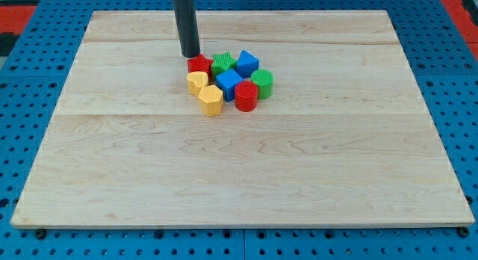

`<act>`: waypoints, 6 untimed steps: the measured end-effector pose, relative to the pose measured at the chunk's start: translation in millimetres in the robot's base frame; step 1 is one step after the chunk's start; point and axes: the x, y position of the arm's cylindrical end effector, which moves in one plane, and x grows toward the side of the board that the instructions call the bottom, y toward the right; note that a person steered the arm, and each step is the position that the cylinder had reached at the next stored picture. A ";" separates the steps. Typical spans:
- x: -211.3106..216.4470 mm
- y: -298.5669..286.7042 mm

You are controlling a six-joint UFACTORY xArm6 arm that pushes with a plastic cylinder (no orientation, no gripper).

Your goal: Slide blue triangle a bit down

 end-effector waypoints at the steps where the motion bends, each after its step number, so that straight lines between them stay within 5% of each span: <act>1: -10.9 40.1; 3: -15.6 96.4; 6: 10.2 96.6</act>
